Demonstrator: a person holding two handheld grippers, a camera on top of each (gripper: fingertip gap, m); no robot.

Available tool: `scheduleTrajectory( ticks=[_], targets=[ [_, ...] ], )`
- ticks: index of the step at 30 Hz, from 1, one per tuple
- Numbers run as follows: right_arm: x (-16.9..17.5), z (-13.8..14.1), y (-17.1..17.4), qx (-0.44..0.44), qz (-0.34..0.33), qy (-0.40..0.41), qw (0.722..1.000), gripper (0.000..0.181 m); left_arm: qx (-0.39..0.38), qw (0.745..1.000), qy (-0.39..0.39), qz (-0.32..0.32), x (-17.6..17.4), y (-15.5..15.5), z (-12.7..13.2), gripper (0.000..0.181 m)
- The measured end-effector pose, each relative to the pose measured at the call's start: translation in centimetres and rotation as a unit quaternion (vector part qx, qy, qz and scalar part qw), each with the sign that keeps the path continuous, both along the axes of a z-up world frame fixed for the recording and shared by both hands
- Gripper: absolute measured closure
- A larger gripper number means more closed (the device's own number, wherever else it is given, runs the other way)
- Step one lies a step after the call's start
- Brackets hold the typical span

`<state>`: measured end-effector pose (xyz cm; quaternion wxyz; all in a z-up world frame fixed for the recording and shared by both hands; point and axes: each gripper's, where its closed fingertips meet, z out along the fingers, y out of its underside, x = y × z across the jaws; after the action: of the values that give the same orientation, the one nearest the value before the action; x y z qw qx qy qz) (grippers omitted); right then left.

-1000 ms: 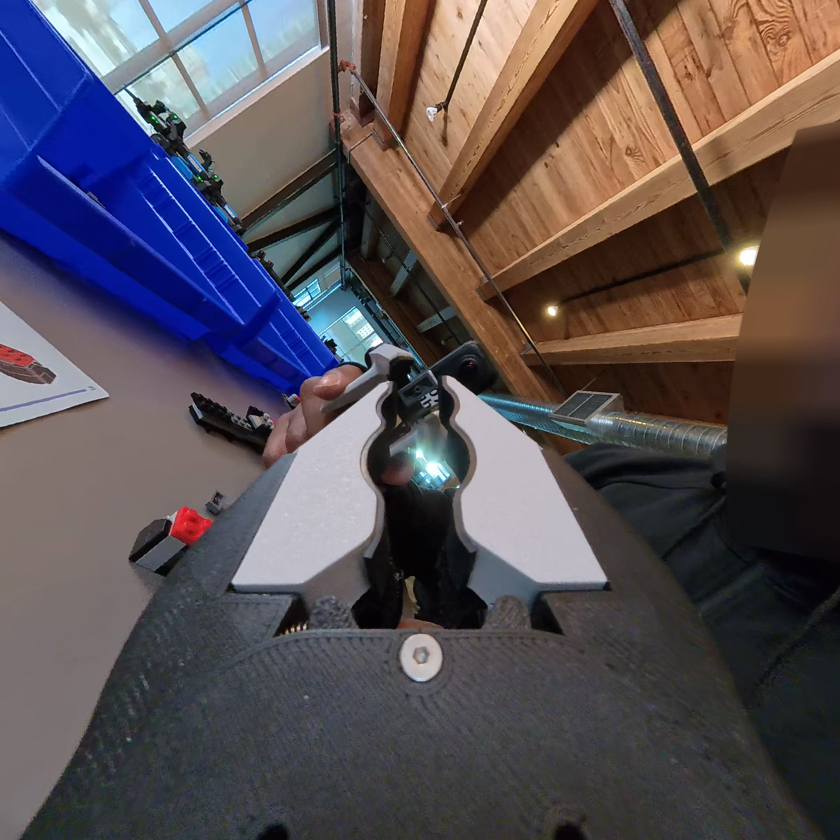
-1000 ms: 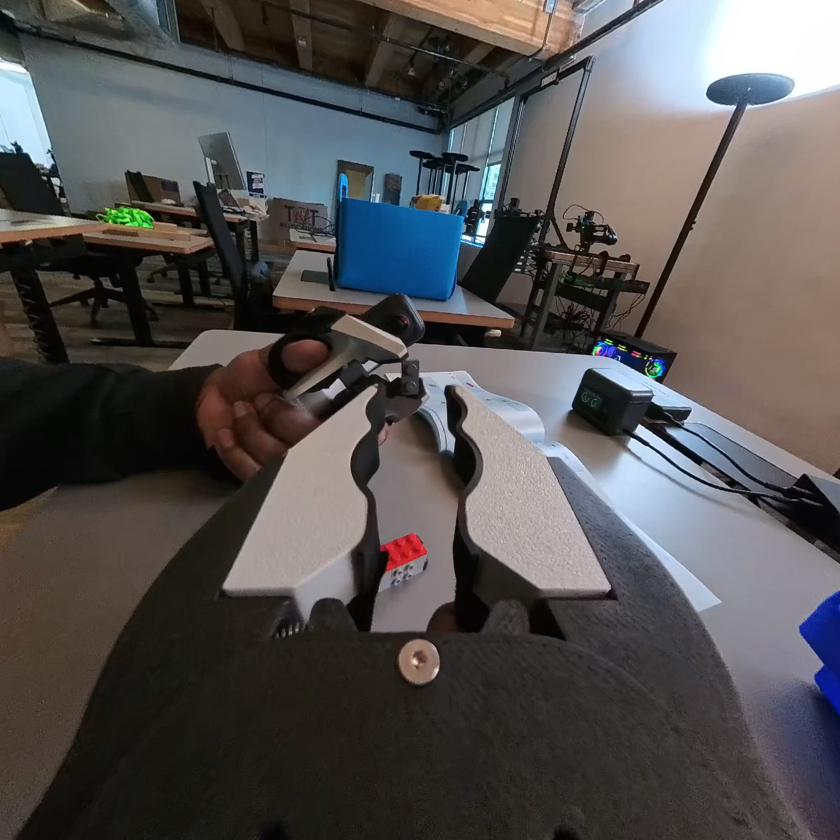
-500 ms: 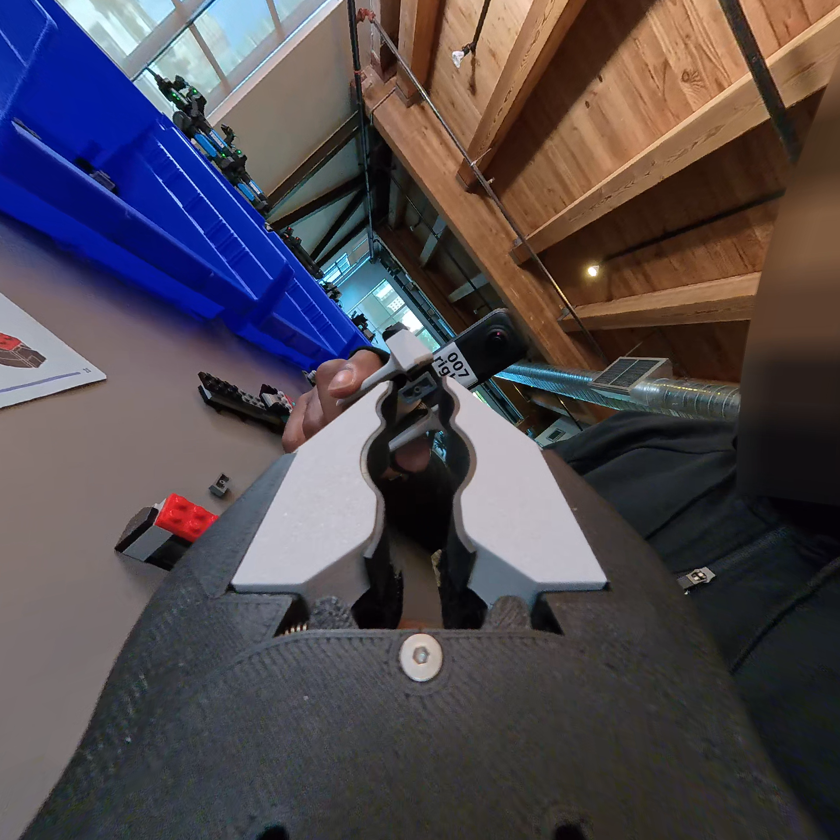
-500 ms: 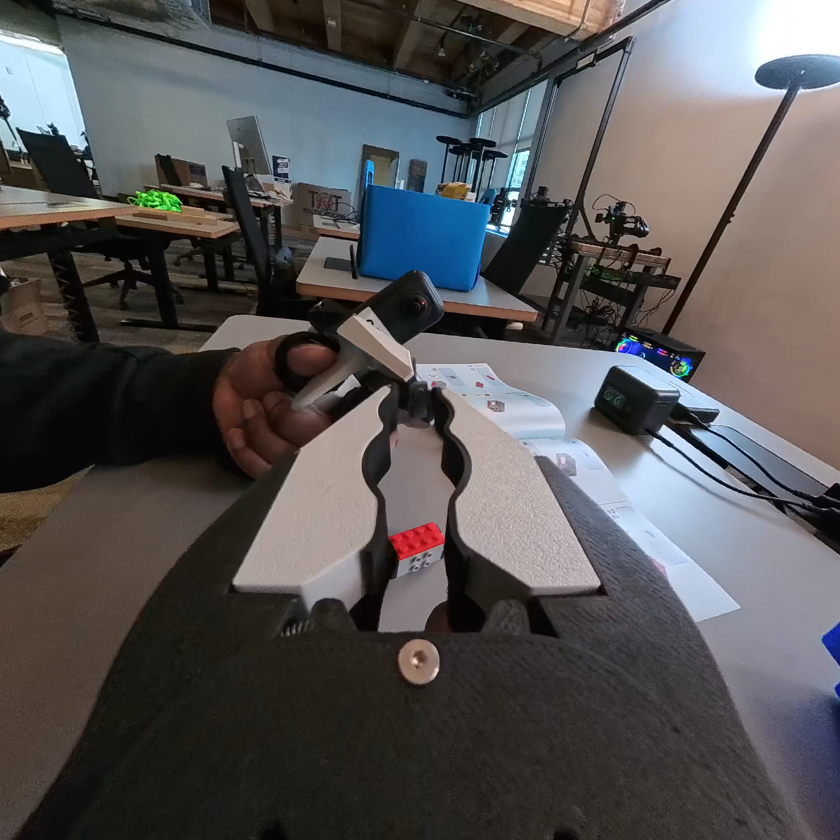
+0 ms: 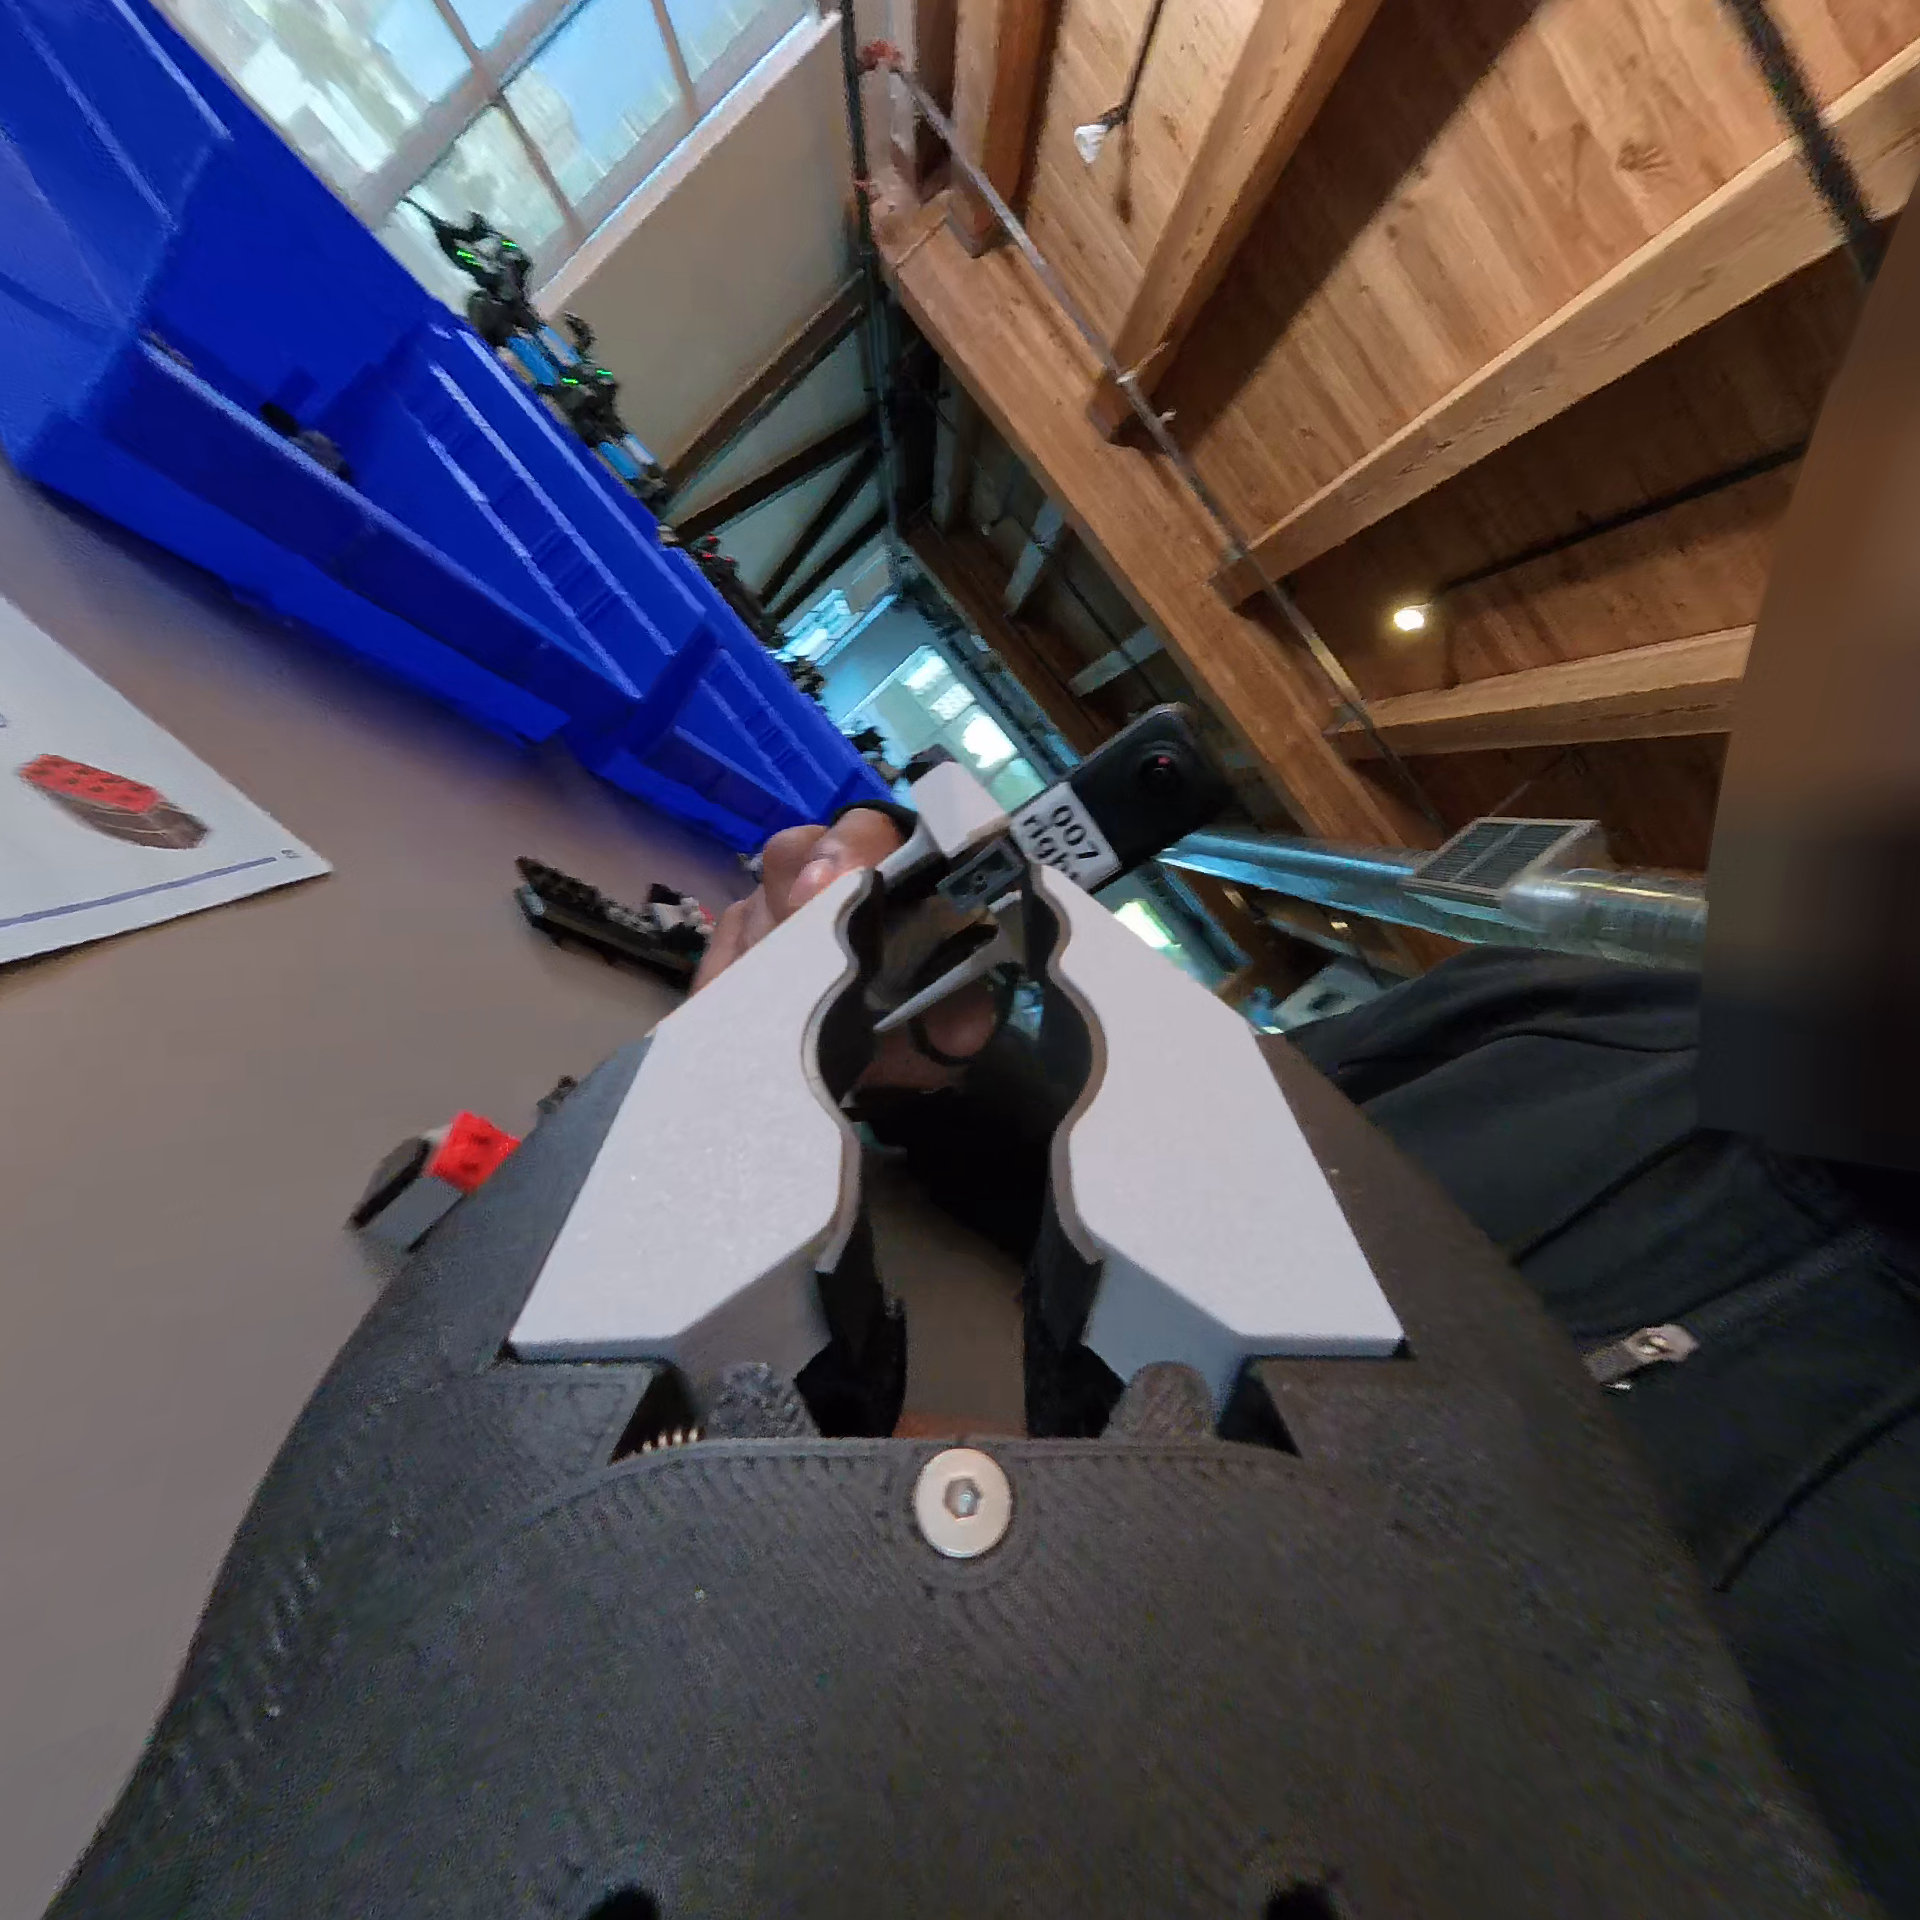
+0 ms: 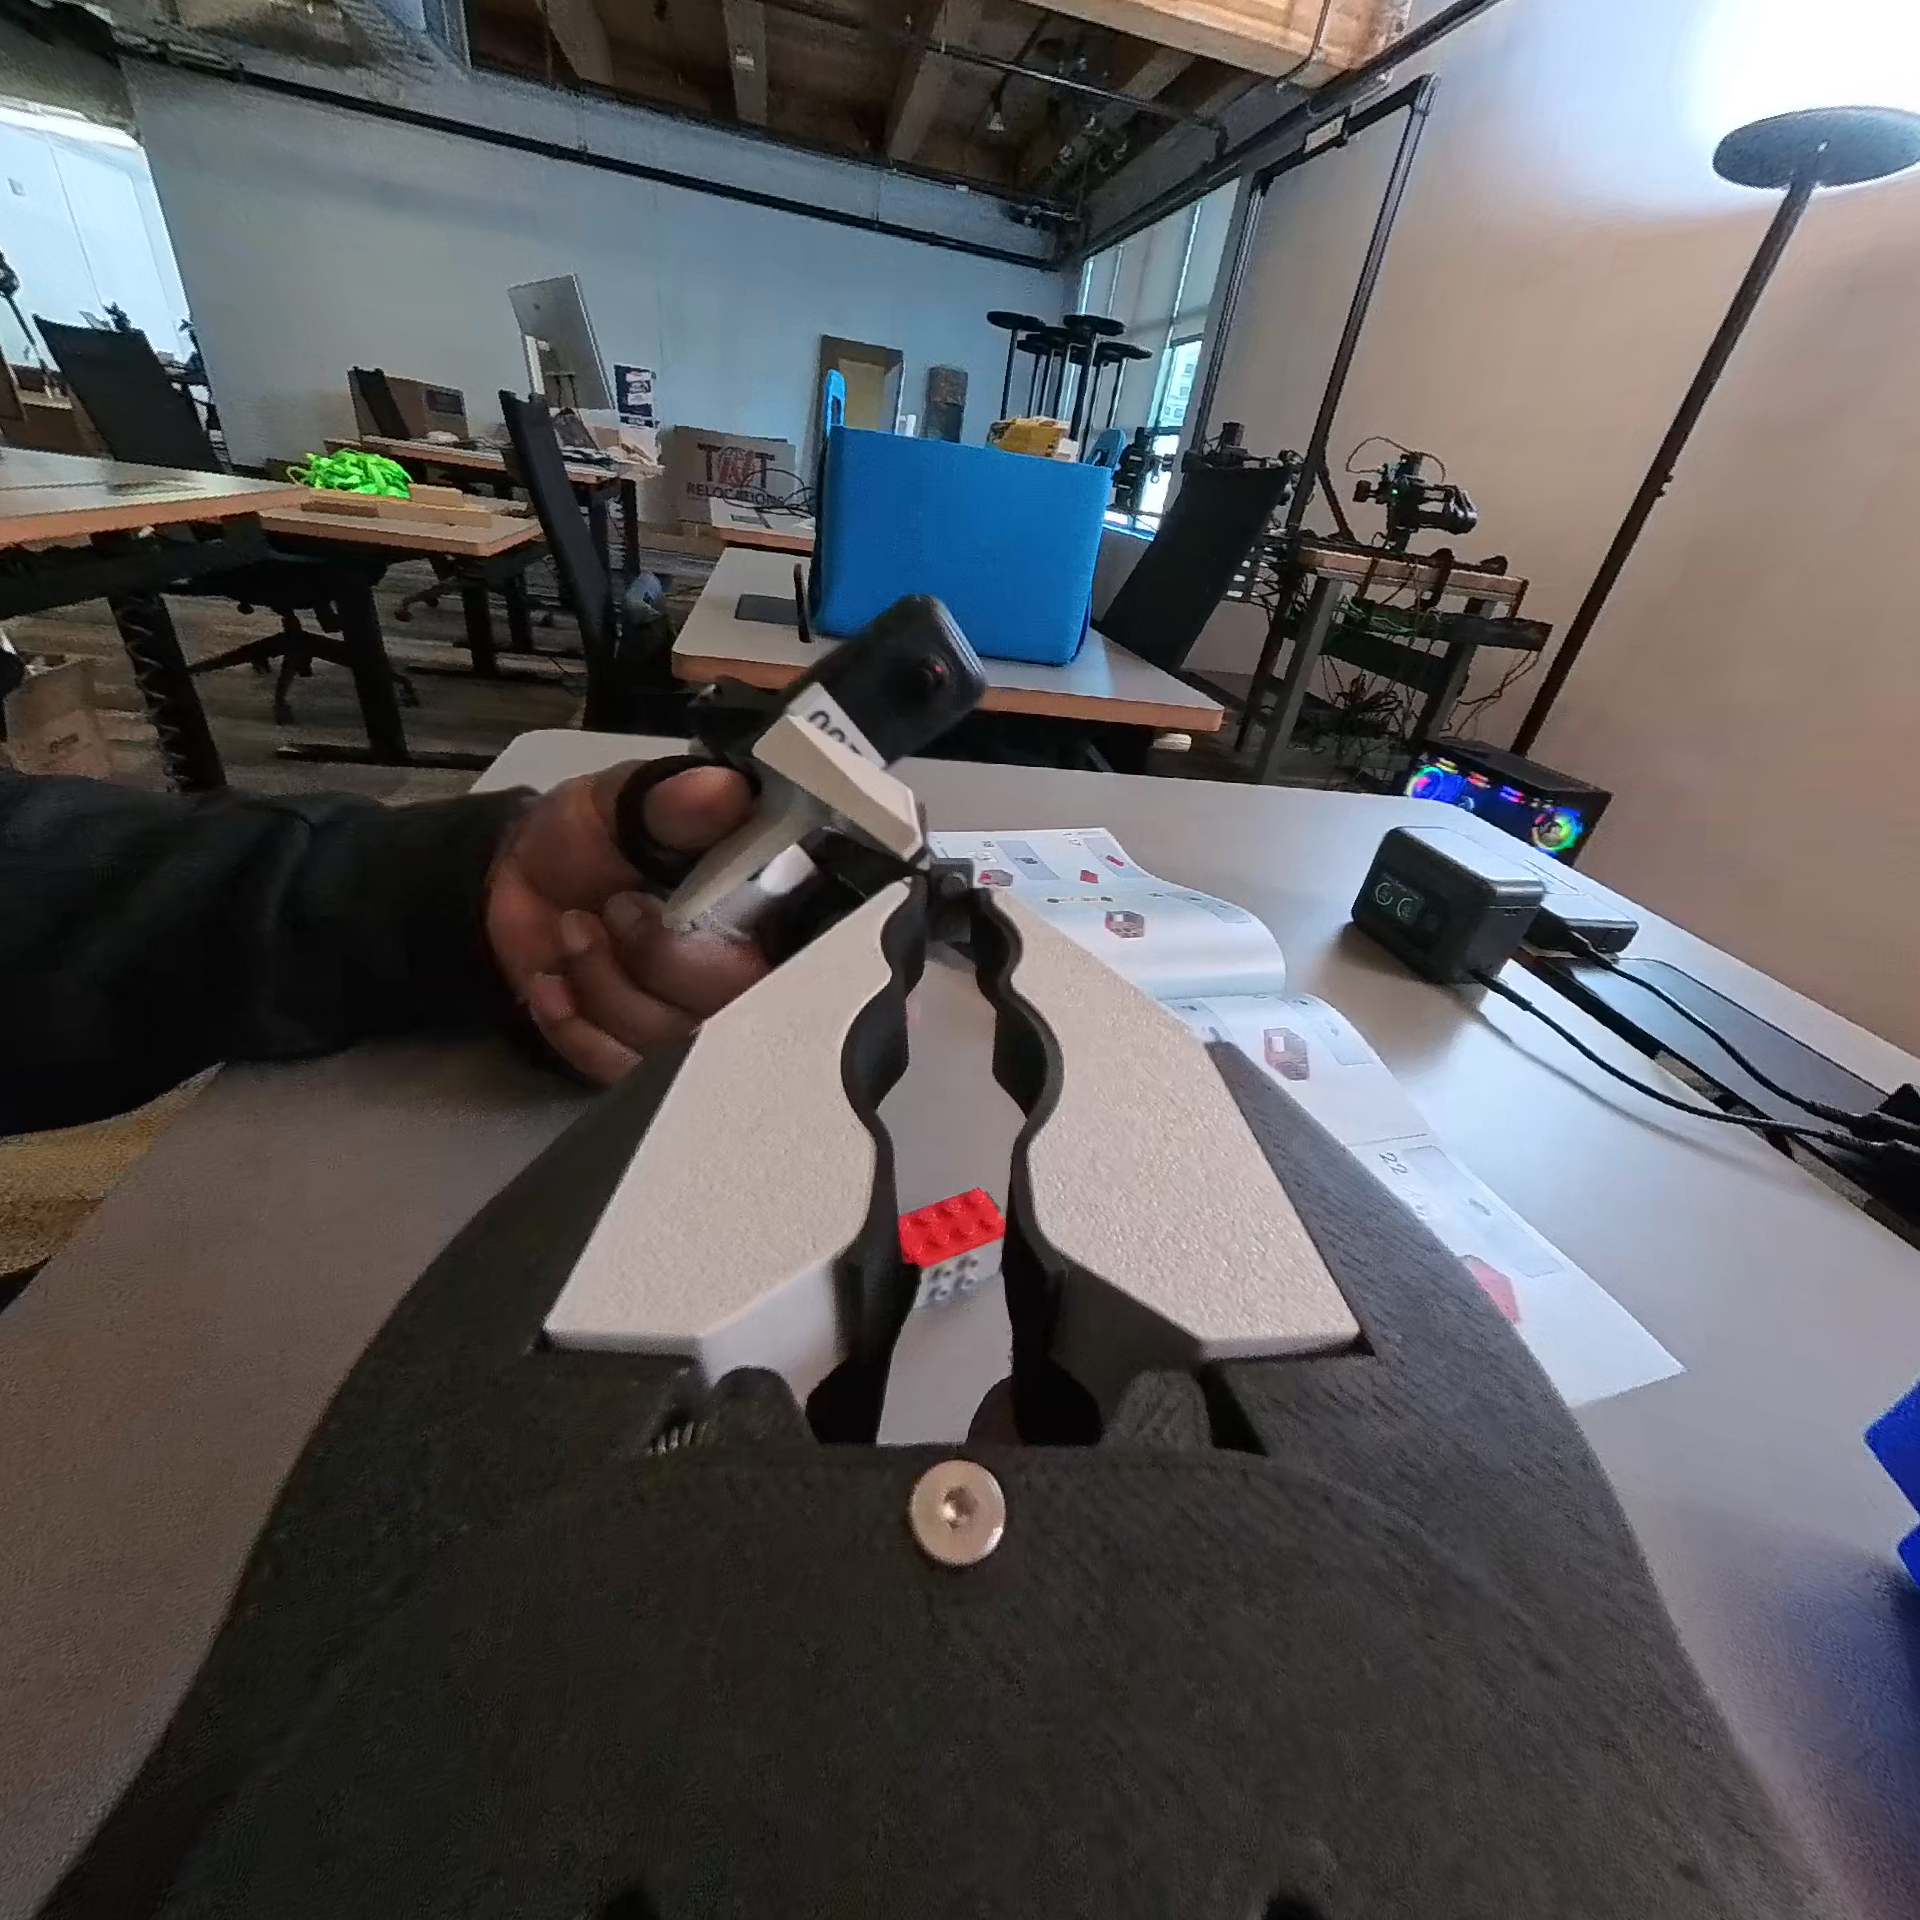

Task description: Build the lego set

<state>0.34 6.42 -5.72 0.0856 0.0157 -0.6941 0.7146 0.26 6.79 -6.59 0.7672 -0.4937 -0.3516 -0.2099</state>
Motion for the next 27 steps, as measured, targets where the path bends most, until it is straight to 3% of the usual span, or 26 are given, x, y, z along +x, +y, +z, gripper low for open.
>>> scheduleTrajectory(
  ticks=[3, 5, 9, 17, 27],
  targets=[
    [-0.8, 0.3, 0.6, -0.001, -0.013, -0.005, 1.000, 0.174, -0.137, 0.988, 0.032, 0.065, -1.1, -1.5, -2.2, 0.140],
    [-1.4, 0.5, 1.1, -0.002, -0.023, -0.013, 1.000, 0.174, -0.283, 0.951, 0.077, 0.099, -1.5, -2.6, -4.7, 0.126],
    [-1.9, 1.0, 1.5, -0.011, -0.025, -0.030, 0.999, 0.174, -0.466, 0.871, 0.144, 0.055, -0.7, -2.6, -8.6, 0.109],
    [-2.1, 0.4, 1.7, 0.014, -0.022, -0.041, 0.999, 0.174, -0.551, 0.811, 0.195, -0.007, -1.2, -0.3, -11.0, 0.113],
    [-2.0, 0.3, 1.8, 0.026, -0.014, -0.049, 0.998, 0.174, -0.564, 0.804, 0.182, -0.049, -1.0, 0.2, -12.1, 0.138]
  ],
)
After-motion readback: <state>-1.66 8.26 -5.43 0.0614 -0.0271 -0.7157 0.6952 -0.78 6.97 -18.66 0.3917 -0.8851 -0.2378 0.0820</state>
